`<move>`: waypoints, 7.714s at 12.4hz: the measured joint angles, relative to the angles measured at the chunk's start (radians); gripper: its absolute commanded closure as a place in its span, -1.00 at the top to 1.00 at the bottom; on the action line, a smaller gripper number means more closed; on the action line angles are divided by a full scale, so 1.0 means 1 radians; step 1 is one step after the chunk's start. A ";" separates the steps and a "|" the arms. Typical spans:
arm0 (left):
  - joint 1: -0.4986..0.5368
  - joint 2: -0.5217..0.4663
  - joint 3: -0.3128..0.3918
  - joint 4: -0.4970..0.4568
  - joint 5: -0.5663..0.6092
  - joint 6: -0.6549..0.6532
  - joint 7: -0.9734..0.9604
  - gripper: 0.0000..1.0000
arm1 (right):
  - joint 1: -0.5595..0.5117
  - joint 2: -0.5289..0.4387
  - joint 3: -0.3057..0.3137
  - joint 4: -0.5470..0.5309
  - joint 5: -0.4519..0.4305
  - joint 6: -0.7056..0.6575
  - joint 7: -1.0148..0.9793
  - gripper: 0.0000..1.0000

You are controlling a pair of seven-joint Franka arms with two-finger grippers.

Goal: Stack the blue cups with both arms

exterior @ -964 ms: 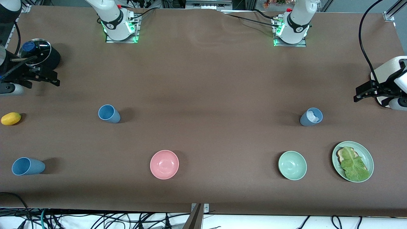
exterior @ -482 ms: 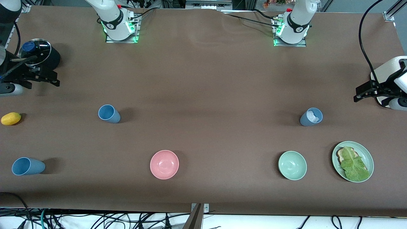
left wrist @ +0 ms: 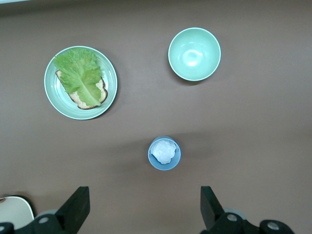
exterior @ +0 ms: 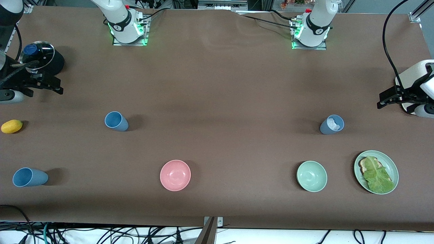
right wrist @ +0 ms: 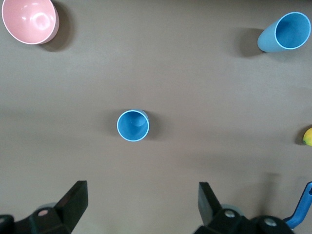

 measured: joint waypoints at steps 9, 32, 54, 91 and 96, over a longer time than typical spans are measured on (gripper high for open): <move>0.000 0.001 0.000 0.000 0.000 0.000 0.000 1.00 | -0.001 0.108 -0.001 -0.002 -0.044 0.020 -0.001 1.00; 0.052 0.217 0.001 -0.398 -0.028 0.491 -0.021 1.00 | -0.014 0.383 -0.017 -0.225 0.055 0.350 -0.022 0.98; 0.040 0.274 -0.105 -0.327 -0.058 0.422 -0.222 -1.00 | 0.016 0.393 -0.014 -0.261 0.095 0.406 0.028 -0.37; 0.015 0.483 -0.415 0.221 0.023 0.101 -0.797 1.00 | 0.590 0.489 0.077 0.329 0.136 0.119 1.044 -1.00; 0.204 0.482 -0.412 0.238 0.186 0.057 -0.623 1.00 | 0.701 0.596 0.072 0.413 0.099 0.245 1.214 -1.00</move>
